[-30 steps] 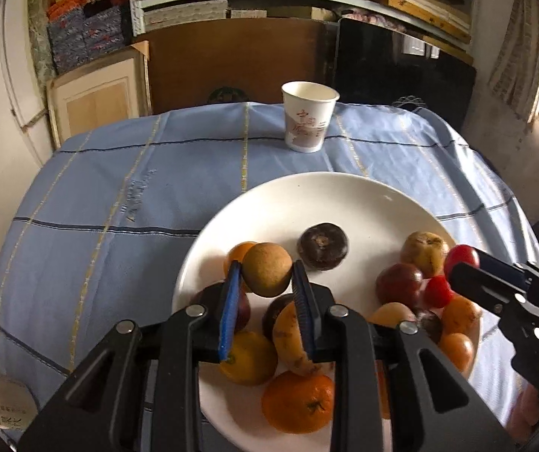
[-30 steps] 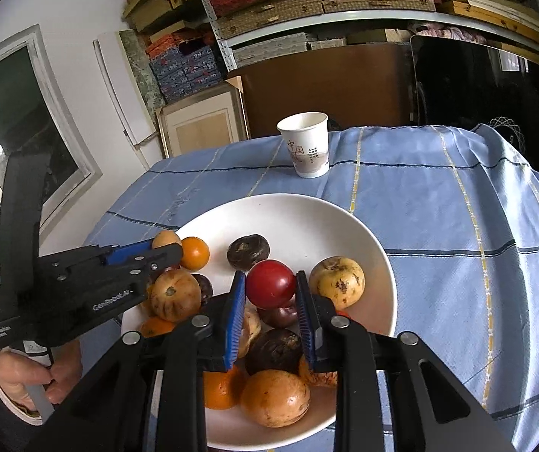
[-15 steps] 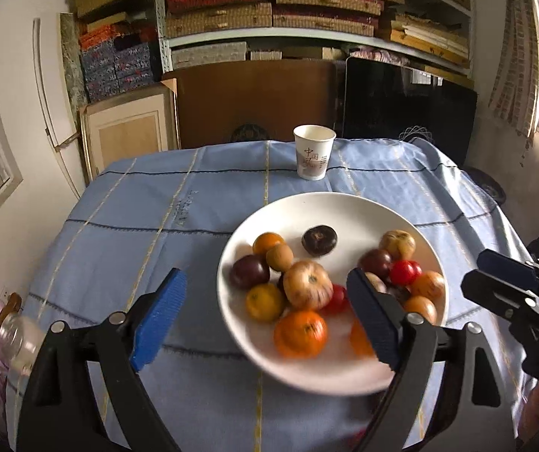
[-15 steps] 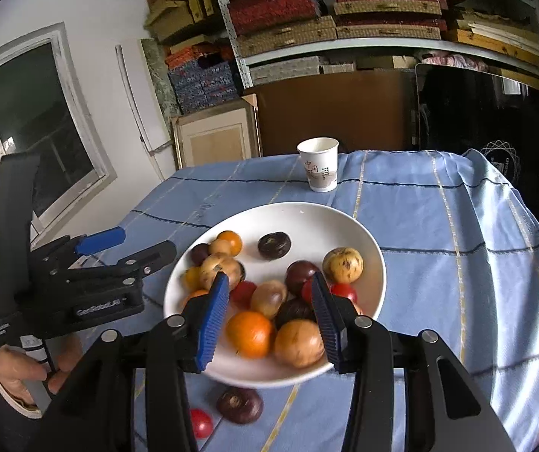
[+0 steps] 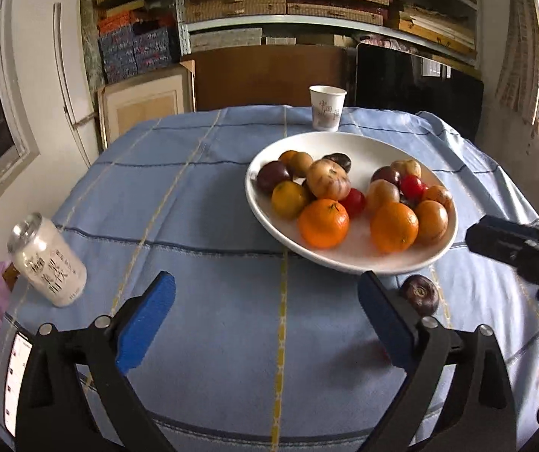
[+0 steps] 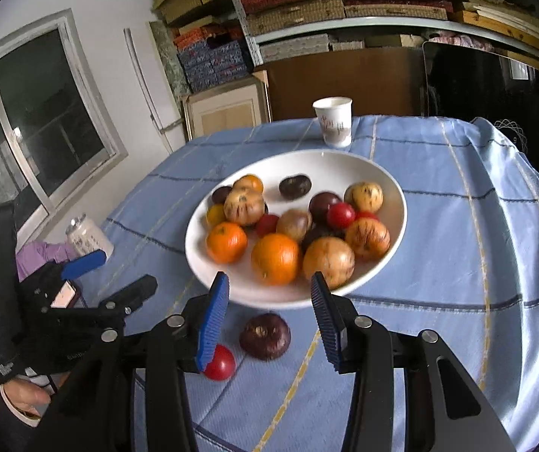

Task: Organize fruits
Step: 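Grasp a dark brown mangosteen from the table with the right gripper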

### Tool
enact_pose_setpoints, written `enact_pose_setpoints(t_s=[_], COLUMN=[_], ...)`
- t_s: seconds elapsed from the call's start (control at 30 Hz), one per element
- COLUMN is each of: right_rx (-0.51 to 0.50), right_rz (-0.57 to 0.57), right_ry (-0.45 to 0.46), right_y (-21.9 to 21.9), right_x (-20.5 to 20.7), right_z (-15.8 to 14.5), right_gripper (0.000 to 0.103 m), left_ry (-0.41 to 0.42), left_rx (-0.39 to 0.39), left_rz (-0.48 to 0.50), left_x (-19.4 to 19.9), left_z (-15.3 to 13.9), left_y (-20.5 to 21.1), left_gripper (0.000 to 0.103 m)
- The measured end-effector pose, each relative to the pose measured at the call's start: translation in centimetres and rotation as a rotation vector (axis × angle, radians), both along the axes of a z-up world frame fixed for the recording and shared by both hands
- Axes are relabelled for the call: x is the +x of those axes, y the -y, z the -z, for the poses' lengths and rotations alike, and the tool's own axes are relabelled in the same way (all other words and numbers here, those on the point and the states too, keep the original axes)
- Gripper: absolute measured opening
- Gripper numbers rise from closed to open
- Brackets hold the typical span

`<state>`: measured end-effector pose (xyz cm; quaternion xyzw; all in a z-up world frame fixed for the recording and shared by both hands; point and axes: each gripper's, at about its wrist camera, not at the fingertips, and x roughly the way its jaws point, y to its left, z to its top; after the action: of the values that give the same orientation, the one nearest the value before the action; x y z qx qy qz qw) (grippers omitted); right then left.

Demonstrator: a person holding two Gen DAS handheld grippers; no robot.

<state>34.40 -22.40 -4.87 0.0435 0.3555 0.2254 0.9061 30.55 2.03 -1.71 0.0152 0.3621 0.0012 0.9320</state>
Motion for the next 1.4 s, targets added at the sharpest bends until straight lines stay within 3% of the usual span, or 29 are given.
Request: enact_pose_setpoints(t_s=[0.33, 0.77, 1.2, 1.4], right_rx=[-0.076, -0.135, -0.193, -0.146], right_rz=[-0.043, -0.06, -0.057, -0.043], right_ry=[-0.118, -0.118, -0.111, -0.124], right_y=[-2.1, -3.1, -4.6, -3.9], right_x=[1.0, 1.0, 1.2, 1.1], right_z=[4.2, 4.9, 5.9, 5.7], right_gripper=[0.046, 0.046, 0.046, 0.043], left_ry=[-0.034, -0.044, -0.053, -0.069], left_rx=[-0.025, -0.122, -0.108, -0.1], left_rz=[-0.009, -0.044, -0.043, -0.037], left_x=[-0.5, -0.5, -0.4, -0.2], left_z=[0.6, 0.3, 0.5, 1.0], left_y=[-0.7, -2.6, -2.4, -2.1], left_gripper=[0.096, 0.096, 0.096, 0.096])
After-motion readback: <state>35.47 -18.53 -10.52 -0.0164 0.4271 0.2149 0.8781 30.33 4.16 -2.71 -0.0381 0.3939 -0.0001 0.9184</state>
